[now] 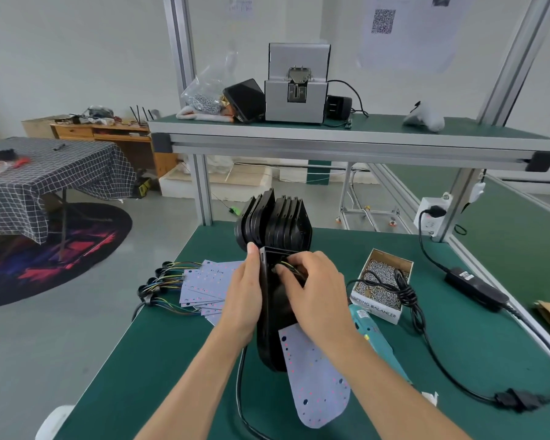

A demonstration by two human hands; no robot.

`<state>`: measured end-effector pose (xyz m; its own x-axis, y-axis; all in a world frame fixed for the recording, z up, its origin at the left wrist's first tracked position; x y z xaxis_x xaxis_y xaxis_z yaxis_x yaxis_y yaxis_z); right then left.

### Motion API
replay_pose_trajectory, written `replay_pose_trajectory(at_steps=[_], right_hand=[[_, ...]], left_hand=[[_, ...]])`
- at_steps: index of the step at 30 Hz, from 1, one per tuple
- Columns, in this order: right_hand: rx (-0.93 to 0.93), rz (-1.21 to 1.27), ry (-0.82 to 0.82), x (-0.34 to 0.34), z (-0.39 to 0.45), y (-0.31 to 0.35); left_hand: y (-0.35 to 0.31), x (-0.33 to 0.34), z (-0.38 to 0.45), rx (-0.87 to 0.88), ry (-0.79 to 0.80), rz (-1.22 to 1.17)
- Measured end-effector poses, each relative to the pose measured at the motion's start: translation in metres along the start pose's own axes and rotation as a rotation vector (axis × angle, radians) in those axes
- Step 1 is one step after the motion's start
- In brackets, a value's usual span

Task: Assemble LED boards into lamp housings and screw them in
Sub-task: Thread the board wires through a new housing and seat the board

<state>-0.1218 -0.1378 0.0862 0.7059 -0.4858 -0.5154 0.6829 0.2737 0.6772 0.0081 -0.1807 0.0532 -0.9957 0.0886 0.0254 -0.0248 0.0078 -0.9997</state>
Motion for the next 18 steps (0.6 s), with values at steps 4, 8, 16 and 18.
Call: replay_pose_trajectory(at_steps=[4,8,16,18], right_hand=[[-0.005,0.019,0.011,0.006,-0.009,0.007],[-0.025,0.008,-0.024,0.002,-0.012,0.009],[-0.141,0.091,-0.024,0.000,-0.007,0.016],[-0.163,0.067,-0.029,-0.001,-0.007,0.016]], left_hand=[[-0.005,0.000,-0.006,0.047,-0.019,0.053],[-0.005,-0.001,-0.006,0.060,-0.027,0.060],[-0.005,0.001,-0.005,0.029,-0.007,-0.012],[-0.005,0.001,-0.005,0.032,-0.010,0.000]])
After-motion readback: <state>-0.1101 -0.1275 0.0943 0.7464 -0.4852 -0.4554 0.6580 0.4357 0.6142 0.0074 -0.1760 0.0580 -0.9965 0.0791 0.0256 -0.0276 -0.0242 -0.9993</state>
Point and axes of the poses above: each hand's wrist, its own z-axis towards the middle knuckle, its own x-axis out of the palm, y = z × x, the point moved 4 cm from there along z, towards the middle knuckle, and after that the axes turned 6 degrees about z, right-handed, at the moved point
